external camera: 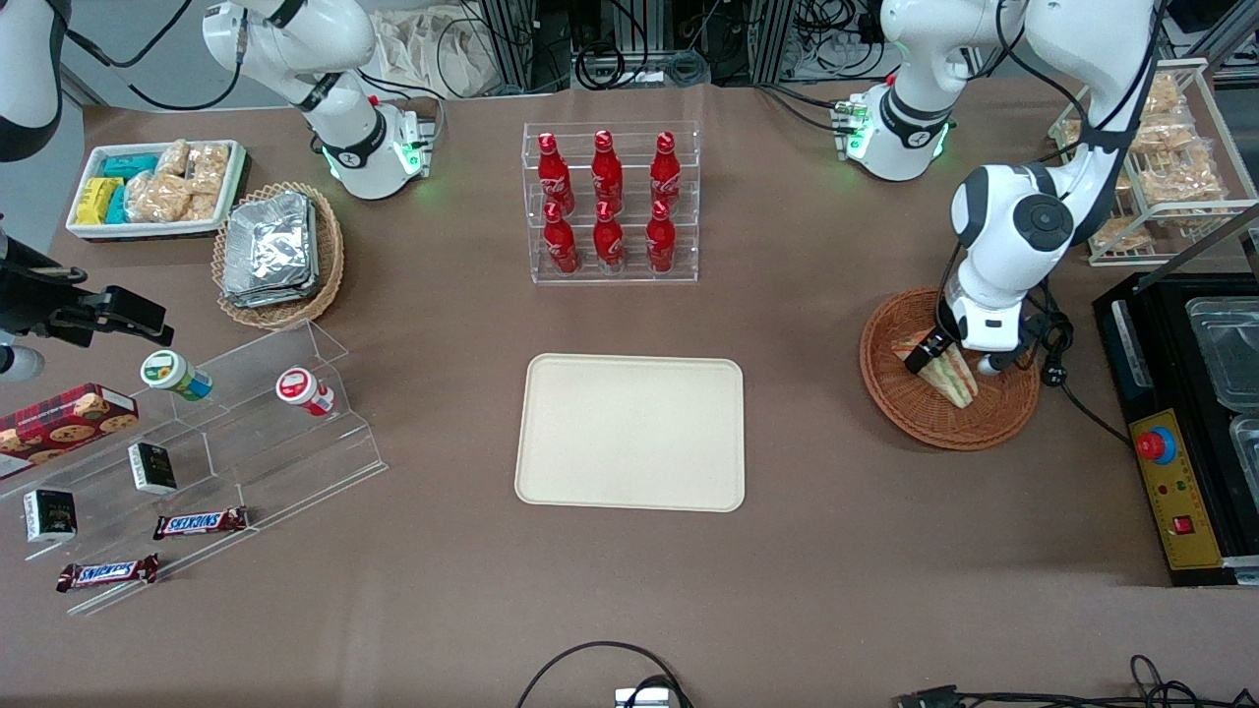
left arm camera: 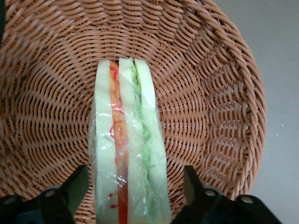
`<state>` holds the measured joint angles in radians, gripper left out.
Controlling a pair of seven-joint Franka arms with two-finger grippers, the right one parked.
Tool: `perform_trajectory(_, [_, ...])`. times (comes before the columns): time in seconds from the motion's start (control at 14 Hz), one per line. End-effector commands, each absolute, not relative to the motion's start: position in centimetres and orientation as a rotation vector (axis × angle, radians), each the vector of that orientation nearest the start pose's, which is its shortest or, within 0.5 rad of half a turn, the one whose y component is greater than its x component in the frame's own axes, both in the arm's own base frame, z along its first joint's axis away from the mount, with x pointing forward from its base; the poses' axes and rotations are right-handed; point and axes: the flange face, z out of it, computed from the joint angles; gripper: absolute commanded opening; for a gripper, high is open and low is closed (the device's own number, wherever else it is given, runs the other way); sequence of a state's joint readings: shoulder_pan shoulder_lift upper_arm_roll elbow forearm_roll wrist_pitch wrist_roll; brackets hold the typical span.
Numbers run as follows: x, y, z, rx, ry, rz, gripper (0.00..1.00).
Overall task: Place sandwich from basket to tray
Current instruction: 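Lower the open left gripper around the sandwich and close it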
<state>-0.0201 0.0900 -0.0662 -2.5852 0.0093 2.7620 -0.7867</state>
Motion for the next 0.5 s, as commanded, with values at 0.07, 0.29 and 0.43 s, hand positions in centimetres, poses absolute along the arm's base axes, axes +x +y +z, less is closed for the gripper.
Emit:
perform_trajectory(0.07, [45.0,-4.1,23.6,-2.993,-1.069,-0.172,0.27])
perform_trajectory(0.29, [45.0,-4.0,23.9,-2.996,-1.051,-0.181,0.24])
perform_trajectory(0.43, [45.0,-4.0,24.9,-2.997,-1.039,-0.184,0.24])
